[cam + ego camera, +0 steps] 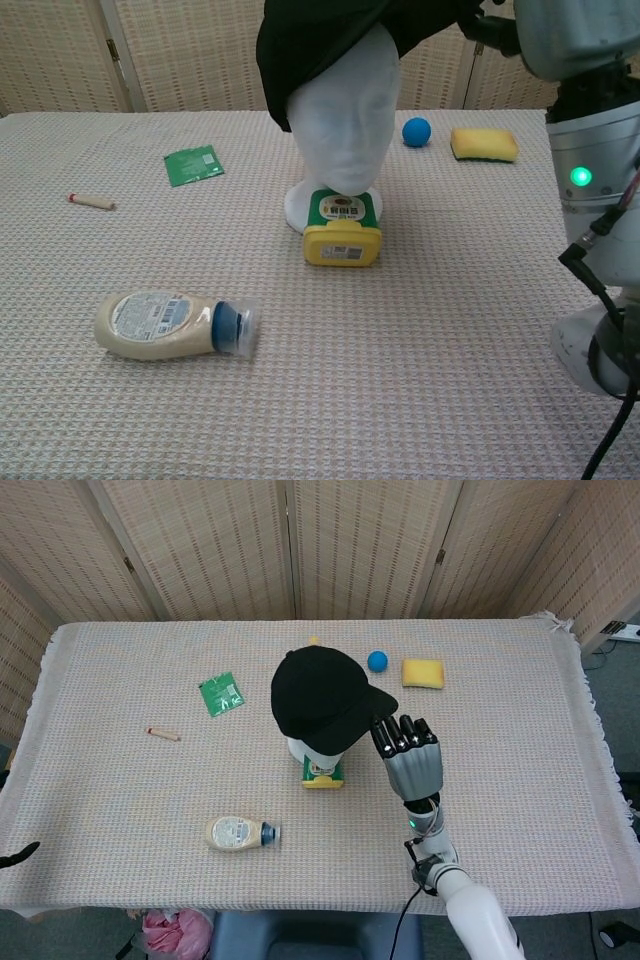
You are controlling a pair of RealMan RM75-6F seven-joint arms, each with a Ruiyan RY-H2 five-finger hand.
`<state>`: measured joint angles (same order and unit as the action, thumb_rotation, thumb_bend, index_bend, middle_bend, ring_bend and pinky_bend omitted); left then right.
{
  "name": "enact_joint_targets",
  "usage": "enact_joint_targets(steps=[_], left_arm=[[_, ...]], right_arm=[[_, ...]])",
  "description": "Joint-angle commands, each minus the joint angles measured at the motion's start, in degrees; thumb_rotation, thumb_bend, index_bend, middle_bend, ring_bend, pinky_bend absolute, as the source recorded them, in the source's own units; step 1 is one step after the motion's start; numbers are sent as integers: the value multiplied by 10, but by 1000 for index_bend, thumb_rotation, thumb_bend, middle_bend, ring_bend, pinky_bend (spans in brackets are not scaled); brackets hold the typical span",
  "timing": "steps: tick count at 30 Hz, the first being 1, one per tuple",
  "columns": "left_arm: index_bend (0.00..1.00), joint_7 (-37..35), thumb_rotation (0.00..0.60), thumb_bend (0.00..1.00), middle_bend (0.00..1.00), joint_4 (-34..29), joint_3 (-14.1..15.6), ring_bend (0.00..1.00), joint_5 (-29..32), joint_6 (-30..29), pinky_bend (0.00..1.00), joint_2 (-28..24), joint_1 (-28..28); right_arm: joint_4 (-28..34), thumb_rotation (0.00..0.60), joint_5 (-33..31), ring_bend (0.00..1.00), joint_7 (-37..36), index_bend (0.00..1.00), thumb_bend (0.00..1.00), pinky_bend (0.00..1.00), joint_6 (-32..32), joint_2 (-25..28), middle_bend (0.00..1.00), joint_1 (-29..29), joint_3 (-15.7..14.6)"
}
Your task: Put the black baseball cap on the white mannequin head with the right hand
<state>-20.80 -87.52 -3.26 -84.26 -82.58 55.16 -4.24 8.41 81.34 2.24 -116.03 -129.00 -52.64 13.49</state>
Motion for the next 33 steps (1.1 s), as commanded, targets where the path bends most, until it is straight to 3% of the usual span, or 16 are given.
enact_joint_targets(steps=[1, 6, 9, 13, 16, 19, 22, 25, 27, 32, 33], left_arm=[[0, -2, 600, 162, 0, -2, 1, 0, -2, -4, 145, -1, 1], [0, -2, 600, 163, 0, -3, 3, 0, -8, -11, 145, -2, 4], [0, -3, 600, 162, 0, -3, 3, 0, -7, -10, 145, -2, 4], [0, -5, 600, 162, 0, -1, 2, 0, -4, -6, 145, -2, 2], [0, -5, 600, 162, 0, 1, 2, 0, 0, 1, 145, -1, -1], [0, -6, 600, 163, 0, 2, 0, 0, 3, 5, 145, -1, -3], [0, -6, 600, 163, 0, 3, 0, 0, 4, 8, 145, -1, -5], [0, -2, 600, 163, 0, 4, 1, 0, 2, 9, 145, 0, -6], [0, 4, 600, 162, 0, 3, 1, 0, 3, 8, 145, 1, -6], [0, 30, 600, 162, 0, -5, 0, 0, 4, 5, 145, 7, -7], [0, 37, 600, 162, 0, -7, 1, 0, 4, 4, 145, 8, -6]], right_arm=[[-2, 600, 18, 756, 11, 904, 627, 941, -17, -9, 776, 17, -19], [18, 600, 34, 706, 29, 867, 542, 885, -14, -10, 671, 55, -42], [37, 600, 23, 523, 62, 617, 425, 671, 23, -10, 482, 79, -40], [52, 600, 14, 251, 80, 195, 285, 331, 60, -10, 184, 96, -36], [62, 600, 10, 97, 82, 23, 224, 150, 81, -10, 35, 111, -35], [88, 600, 12, 14, 76, 0, 188, 54, 99, -2, 0, 135, -42], [133, 600, 24, 0, 74, 0, 169, 8, 99, 20, 0, 166, -60], [217, 600, 36, 0, 99, 0, 167, 0, 109, 66, 0, 203, -83], [309, 600, 43, 0, 131, 0, 166, 0, 121, 117, 0, 228, -103], [713, 600, 33, 0, 282, 0, 158, 0, 166, 351, 0, 290, -163], [766, 600, 29, 0, 294, 0, 158, 0, 169, 387, 0, 299, -171]])
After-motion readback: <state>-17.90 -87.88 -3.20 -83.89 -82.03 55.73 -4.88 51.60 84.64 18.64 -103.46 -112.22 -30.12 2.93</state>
